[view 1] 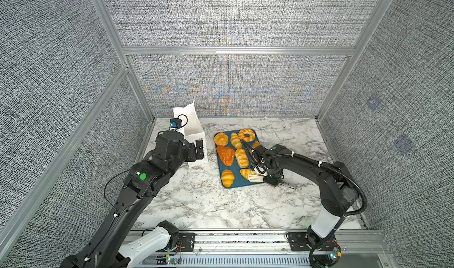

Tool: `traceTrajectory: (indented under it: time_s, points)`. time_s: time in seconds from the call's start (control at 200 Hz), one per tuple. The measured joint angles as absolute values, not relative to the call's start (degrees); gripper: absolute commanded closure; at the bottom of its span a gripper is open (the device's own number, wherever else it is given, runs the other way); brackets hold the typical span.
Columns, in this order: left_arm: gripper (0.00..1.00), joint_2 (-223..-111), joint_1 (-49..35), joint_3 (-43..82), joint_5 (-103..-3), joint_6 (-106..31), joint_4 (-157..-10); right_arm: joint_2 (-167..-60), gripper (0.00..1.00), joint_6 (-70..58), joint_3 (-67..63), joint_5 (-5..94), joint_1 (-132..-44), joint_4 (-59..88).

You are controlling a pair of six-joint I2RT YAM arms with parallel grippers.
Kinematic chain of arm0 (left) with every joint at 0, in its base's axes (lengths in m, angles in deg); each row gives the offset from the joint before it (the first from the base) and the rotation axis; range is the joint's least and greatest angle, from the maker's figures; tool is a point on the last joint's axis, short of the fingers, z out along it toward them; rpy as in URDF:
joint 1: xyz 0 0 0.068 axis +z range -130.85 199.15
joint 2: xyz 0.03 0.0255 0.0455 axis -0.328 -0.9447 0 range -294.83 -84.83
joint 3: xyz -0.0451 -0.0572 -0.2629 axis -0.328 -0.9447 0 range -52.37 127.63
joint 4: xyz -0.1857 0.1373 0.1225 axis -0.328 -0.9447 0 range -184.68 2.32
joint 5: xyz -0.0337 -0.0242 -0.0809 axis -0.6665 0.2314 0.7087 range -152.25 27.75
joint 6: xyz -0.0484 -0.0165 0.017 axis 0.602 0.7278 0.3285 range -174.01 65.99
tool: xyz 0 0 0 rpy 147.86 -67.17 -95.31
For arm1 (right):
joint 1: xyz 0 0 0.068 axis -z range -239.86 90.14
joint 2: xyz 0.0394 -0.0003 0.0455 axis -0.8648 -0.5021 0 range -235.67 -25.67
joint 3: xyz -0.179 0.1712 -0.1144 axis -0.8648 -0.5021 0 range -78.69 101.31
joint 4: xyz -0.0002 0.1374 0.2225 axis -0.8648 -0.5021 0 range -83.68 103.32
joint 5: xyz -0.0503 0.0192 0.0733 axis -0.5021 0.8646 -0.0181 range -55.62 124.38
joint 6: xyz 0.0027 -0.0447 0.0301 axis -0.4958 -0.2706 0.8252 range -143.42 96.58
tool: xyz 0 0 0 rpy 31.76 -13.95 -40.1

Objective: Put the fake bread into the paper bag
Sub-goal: 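Close the tongs on the near croissant while the left gripper holds the bag, then lift the croissant in the tongs and carry it toward the paper bag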

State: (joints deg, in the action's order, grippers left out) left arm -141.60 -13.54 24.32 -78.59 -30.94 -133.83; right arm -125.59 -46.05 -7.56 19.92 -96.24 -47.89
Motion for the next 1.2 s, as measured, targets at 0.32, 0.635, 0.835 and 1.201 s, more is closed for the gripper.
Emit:
traceTrajectory:
  time_s: [0.32, 0.635, 0.835, 1.201]
  points:
    - [0.01, -141.4, -13.2, 24.6, -79.2, -29.7, -134.3, -124.0, 0.7, -46.1, -7.5, 20.6, -95.6, -47.9]
    - [0.01, -142.6, -13.0, 26.2, -80.4, -28.9, -135.8, -121.7, 0.7, -46.2, -5.6, 22.1, -95.0, -47.7]
    - [0.01, -142.8, -12.7, 27.2, -81.4, -27.9, -136.1, -120.9, 0.69, -46.2, -2.6, 24.4, -94.7, -47.7]
    - [0.01, -144.2, -10.9, 29.4, -83.2, -26.5, -137.1, -120.9, 0.69, -45.3, 6.5, 30.0, -93.6, -48.0]
